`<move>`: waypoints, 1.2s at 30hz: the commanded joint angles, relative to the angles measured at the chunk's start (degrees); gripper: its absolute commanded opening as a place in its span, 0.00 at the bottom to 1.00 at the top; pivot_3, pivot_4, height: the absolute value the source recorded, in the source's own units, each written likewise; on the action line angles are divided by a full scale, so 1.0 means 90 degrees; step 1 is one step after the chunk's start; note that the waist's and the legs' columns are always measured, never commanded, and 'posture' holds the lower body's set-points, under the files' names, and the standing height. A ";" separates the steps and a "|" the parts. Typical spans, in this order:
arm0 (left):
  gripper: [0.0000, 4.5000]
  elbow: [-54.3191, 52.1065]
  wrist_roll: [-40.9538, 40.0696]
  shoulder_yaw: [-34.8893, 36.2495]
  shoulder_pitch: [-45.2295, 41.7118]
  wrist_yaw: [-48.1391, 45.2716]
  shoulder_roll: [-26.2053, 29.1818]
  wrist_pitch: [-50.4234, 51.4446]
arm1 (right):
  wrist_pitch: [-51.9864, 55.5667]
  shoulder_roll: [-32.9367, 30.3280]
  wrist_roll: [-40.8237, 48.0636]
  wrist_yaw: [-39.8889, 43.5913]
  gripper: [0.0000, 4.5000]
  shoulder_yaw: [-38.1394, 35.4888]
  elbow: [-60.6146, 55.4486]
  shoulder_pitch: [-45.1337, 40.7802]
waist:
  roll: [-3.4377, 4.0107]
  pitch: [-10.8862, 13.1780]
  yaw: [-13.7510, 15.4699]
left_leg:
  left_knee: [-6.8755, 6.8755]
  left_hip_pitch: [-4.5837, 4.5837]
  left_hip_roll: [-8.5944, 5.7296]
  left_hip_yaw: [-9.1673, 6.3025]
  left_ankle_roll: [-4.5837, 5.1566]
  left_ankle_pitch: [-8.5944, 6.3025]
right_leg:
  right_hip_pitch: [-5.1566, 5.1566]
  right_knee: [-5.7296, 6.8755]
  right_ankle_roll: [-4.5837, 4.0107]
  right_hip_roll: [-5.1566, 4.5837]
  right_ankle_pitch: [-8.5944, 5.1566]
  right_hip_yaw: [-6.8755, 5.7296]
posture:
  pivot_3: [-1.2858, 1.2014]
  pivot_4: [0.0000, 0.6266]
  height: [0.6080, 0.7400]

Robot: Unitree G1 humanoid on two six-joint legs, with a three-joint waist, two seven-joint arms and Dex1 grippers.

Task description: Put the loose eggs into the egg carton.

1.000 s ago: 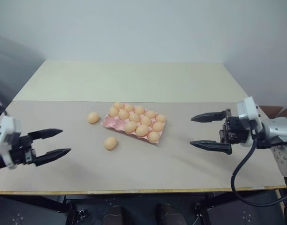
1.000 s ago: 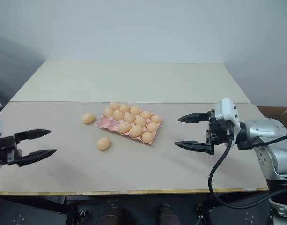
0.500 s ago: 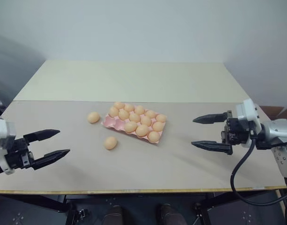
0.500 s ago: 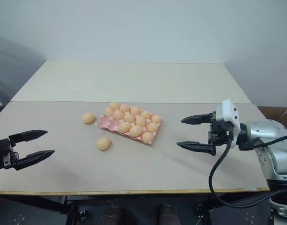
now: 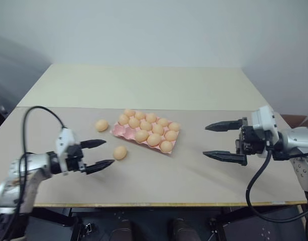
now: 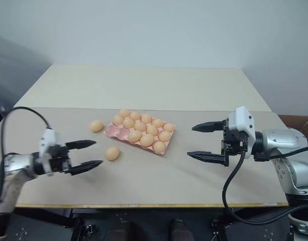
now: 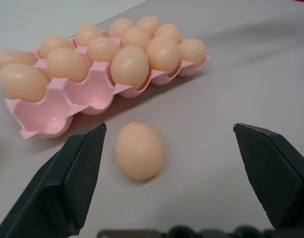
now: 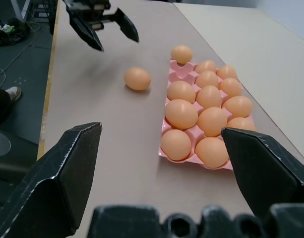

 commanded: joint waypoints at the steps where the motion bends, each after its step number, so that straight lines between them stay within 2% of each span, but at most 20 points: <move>1: 1.00 0.0748 0.0685 -0.0509 -0.0523 0.0361 -0.0320 -0.0609 | 0.0145 0.0117 0.0440 0.0001 1.00 -0.0157 -0.0272 -0.0184 | -0.0001 0.0000 -0.0013 | 0.0000 0.0000 0.0001 -0.0001 0.0000 0.0000 | 0.0001 0.0000 0.0000 0.0002 0.0001 0.0000 | 0.52 0.24 1.00; 13: 1.00 0.1867 0.1333 -0.1063 -0.1226 0.0762 -0.0929 -0.0951 | 0.0258 0.0333 0.0730 -0.0561 1.00 -0.0386 -0.0551 -0.0042 | -0.0002 -0.0001 -0.0003 | 0.0001 0.0001 -0.0005 -0.0006 0.0001 0.0000 | 0.0007 0.0001 0.0003 -0.0003 0.0003 0.0000 | 0.52 0.24 1.00; 20: 0.50 0.1711 0.1304 -0.1010 -0.1153 0.0637 -0.0845 -0.0840 | 0.0218 0.0353 0.0691 -0.0723 1.00 -0.0340 -0.0567 -0.0017 | -0.0002 -0.0001 -0.0019 | 0.0001 0.0001 -0.0010 -0.0008 0.0001 0.0000 | 0.0007 0.0002 0.0003 -0.0006 0.0004 0.0002 | 0.52 0.24 1.00; 22: 0.41 0.1476 0.1143 -0.0893 -0.1123 0.0576 -0.0766 -0.0678 | 0.0211 0.0345 0.0692 -0.0737 1.00 -0.0347 -0.0558 -0.0013 | -0.0002 -0.0001 -0.0018 | 0.0001 0.0001 -0.0010 -0.0010 0.0001 0.0000 | 0.0007 0.0003 0.0003 -0.0005 0.0004 0.0001 | 0.52 0.24 1.00; 29: 0.41 0.0723 0.0363 -0.0489 -0.1514 0.0564 -0.0715 0.0115 | 0.0177 0.0574 0.0606 -0.1266 1.00 -0.0353 -0.0544 -0.0164 | -0.0002 -0.0001 -0.0005 | 0.0001 0.0000 -0.0012 -0.0011 0.0001 0.0000 | 0.0007 0.0002 0.0005 -0.0007 0.0003 0.0000 | 0.52 0.24 1.00; 36: 0.41 0.1625 0.1078 -0.0951 -0.2439 0.1335 -0.1153 0.0003 | 0.0174 0.0713 0.0359 -0.1728 1.00 -0.0244 -0.0588 -0.0222 | -0.0003 -0.0001 -0.0001 | 0.0002 0.0004 -0.0024 -0.0022 0.0002 0.0001 | 0.0031 -0.0010 0.0009 -0.0012 0.0004 -0.0006 | 0.52 0.24 1.00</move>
